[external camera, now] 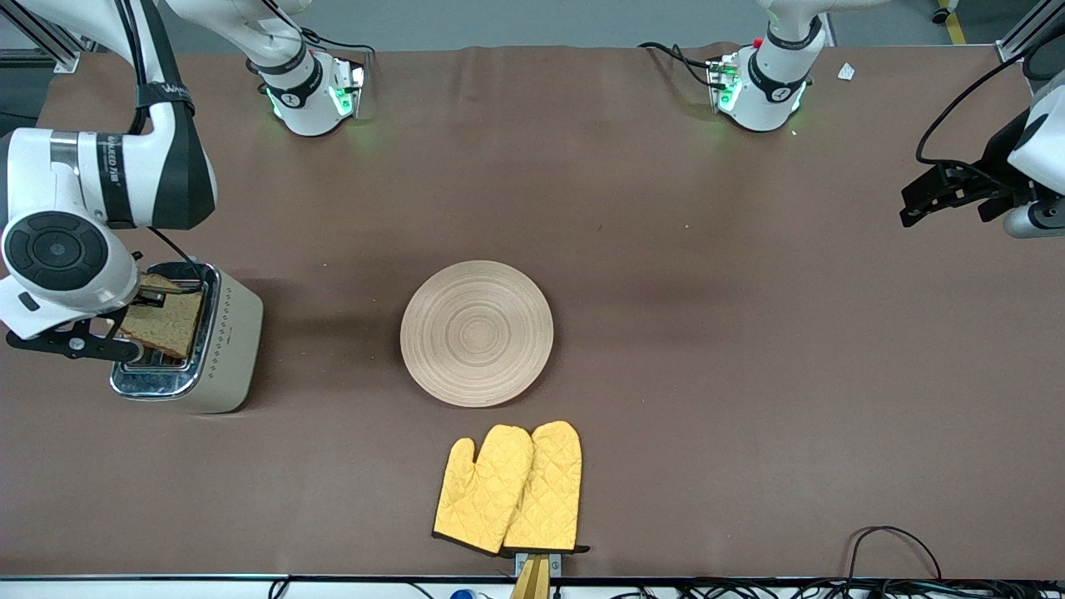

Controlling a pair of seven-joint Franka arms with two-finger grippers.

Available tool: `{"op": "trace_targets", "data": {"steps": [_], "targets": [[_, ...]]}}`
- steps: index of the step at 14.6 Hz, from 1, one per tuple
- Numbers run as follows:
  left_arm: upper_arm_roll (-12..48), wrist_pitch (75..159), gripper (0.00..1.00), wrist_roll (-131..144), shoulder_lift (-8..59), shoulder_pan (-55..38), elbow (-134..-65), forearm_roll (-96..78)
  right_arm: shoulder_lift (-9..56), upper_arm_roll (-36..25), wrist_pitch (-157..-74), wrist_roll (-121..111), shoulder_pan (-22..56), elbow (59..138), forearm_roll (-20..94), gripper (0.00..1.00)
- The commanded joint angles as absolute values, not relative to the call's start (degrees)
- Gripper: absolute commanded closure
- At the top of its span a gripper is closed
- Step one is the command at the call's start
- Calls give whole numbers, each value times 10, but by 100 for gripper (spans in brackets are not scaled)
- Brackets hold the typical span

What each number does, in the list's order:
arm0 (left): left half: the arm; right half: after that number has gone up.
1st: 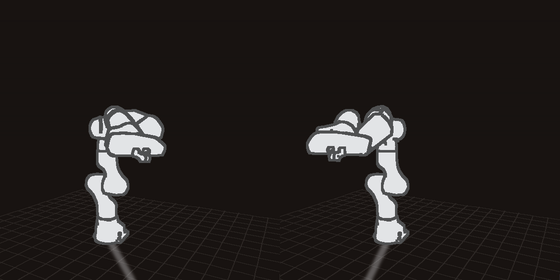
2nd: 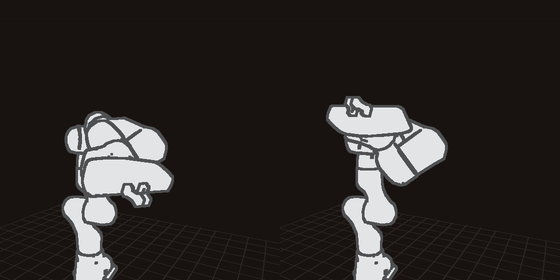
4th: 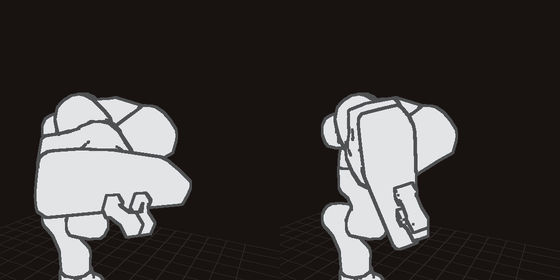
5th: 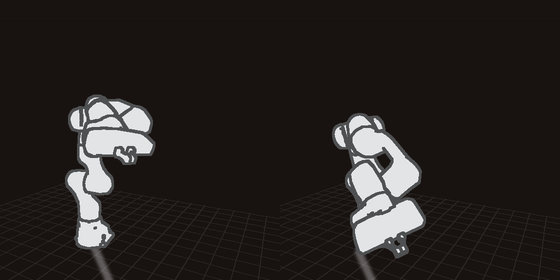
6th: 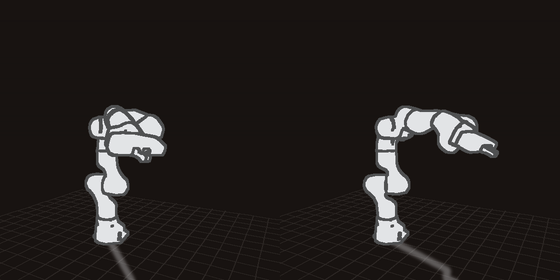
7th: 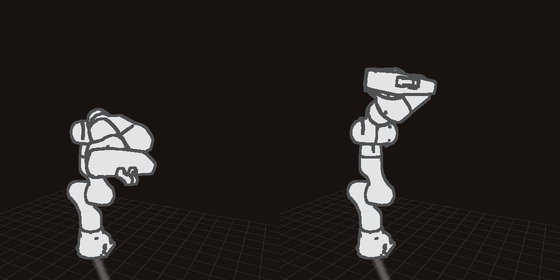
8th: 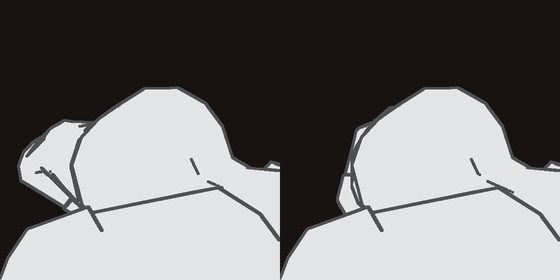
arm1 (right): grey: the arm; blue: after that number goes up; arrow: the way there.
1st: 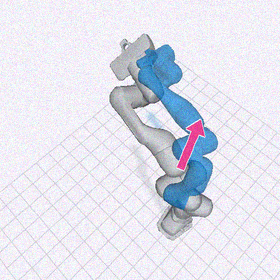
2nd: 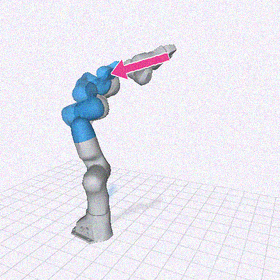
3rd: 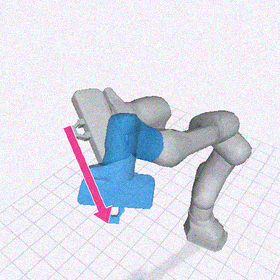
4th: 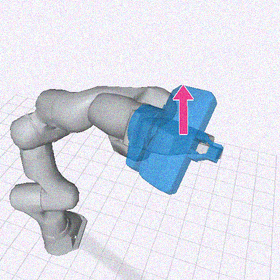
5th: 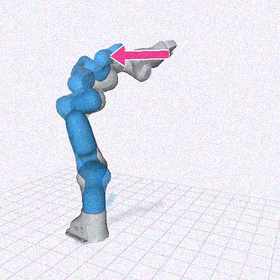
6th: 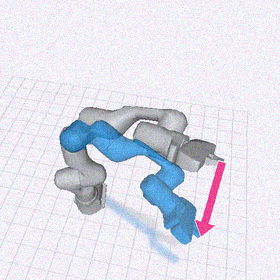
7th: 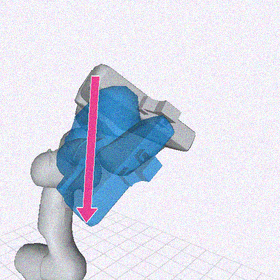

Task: Move plate and put bread in toaster
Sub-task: 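Lower the bread slice into the toaster slot with the right gripper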

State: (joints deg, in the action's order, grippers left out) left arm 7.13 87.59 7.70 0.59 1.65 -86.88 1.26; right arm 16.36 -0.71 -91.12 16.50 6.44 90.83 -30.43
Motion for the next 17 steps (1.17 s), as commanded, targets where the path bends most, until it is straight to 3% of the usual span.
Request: {"op": "trace_targets", "data": {"steps": [1,17], "targets": [[73,879,0,69,11,18,-865,26,158,1,-926,163,52,925,-318,99],[70,875,0,68,8,22,-861,25,153,1,-921,155,48,924,-335,99]]}}
